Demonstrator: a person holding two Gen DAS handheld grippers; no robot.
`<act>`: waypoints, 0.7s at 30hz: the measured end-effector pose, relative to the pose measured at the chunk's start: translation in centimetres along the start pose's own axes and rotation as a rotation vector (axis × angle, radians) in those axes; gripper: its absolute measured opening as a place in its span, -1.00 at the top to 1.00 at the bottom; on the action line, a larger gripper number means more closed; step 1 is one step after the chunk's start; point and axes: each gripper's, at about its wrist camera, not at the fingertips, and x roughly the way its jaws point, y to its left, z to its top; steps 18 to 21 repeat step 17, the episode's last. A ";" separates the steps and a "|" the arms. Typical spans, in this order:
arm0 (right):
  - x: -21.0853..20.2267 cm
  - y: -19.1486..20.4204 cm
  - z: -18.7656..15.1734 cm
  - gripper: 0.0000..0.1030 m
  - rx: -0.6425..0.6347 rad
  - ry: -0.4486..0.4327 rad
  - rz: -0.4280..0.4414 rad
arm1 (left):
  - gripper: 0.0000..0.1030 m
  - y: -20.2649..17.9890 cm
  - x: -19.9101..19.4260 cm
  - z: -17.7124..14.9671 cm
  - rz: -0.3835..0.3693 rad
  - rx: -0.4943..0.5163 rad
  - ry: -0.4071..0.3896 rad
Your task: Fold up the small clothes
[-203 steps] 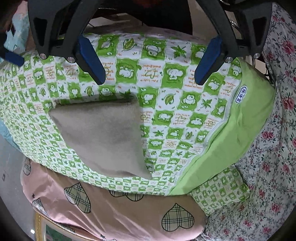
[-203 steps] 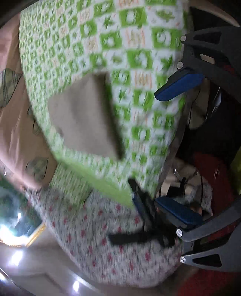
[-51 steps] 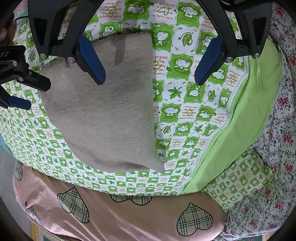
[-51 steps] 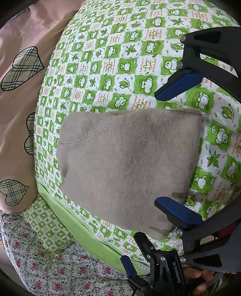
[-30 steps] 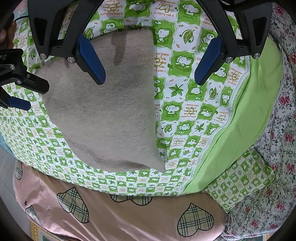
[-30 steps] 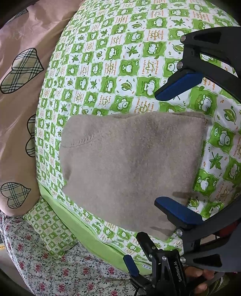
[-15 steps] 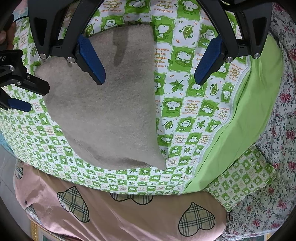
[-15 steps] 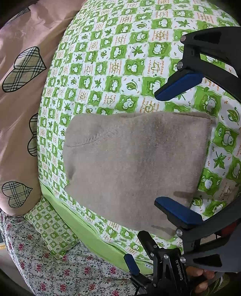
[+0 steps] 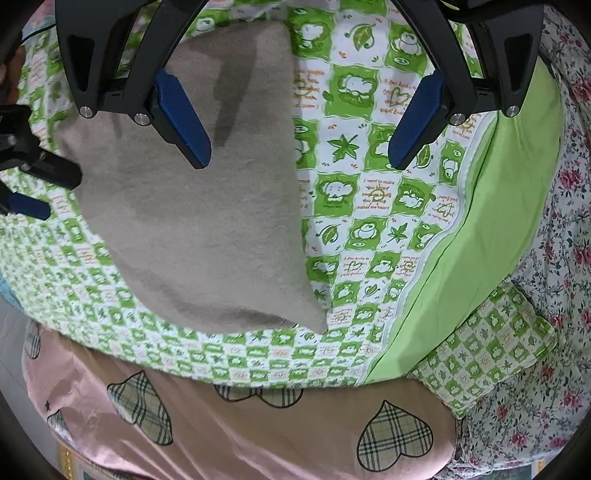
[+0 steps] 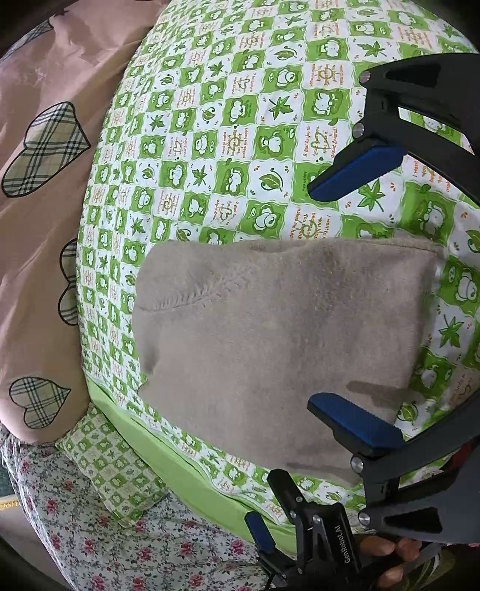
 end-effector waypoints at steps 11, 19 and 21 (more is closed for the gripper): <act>0.8 0.0 0.5 -1.00 0.020 -0.014 0.008 | -0.89 1.3 0.2 0.6 0.007 -0.027 -0.001; 1.4 -0.4 0.7 -1.00 0.041 -0.014 0.010 | -0.89 0.3 1.3 1.0 -0.007 -0.022 -0.001; 1.4 -0.4 0.7 -1.00 0.041 -0.014 0.010 | -0.89 0.3 1.3 1.0 -0.007 -0.022 -0.001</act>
